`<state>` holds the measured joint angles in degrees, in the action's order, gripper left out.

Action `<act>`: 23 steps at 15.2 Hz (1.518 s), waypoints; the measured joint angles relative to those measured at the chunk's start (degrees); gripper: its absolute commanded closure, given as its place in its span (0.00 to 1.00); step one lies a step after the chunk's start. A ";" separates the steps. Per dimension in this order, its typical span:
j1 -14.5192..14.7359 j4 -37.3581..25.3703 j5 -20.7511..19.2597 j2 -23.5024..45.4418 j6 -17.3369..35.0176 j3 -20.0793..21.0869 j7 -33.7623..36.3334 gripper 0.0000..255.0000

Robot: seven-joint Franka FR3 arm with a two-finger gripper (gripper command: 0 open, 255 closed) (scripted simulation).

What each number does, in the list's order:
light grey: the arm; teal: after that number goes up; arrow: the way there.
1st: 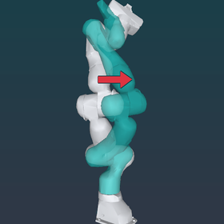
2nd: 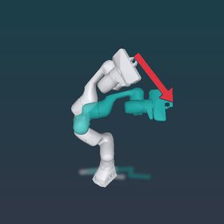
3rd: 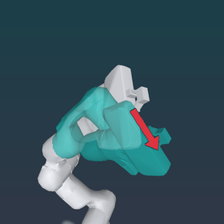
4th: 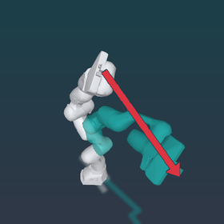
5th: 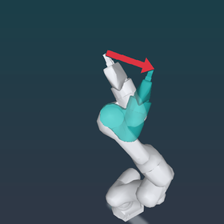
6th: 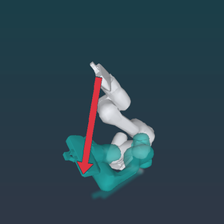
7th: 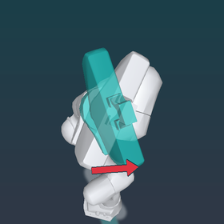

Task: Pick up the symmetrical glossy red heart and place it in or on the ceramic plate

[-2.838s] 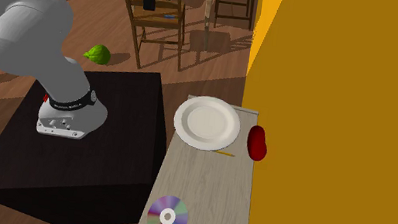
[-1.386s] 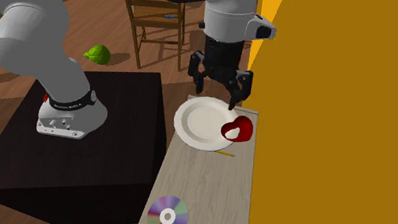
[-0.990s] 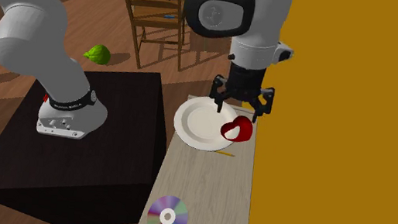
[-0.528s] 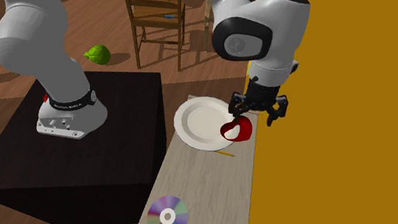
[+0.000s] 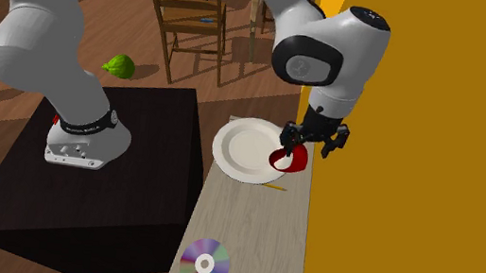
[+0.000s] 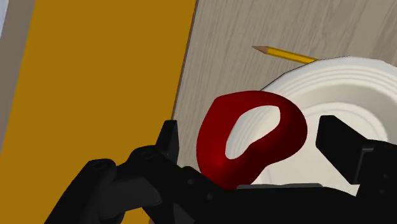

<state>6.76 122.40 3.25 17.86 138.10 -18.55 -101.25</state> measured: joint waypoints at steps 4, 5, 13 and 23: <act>-0.38 -0.62 1.16 2.73 1.43 0.95 -0.62 0.00; -0.29 -0.23 1.11 3.70 1.53 0.99 -0.49 0.00; -0.30 -0.14 1.23 5.32 6.50 1.14 -1.15 1.00; 0.44 0.18 0.63 4.36 6.30 0.41 0.06 1.00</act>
<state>7.20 122.58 3.88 22.21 144.40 -18.13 -101.19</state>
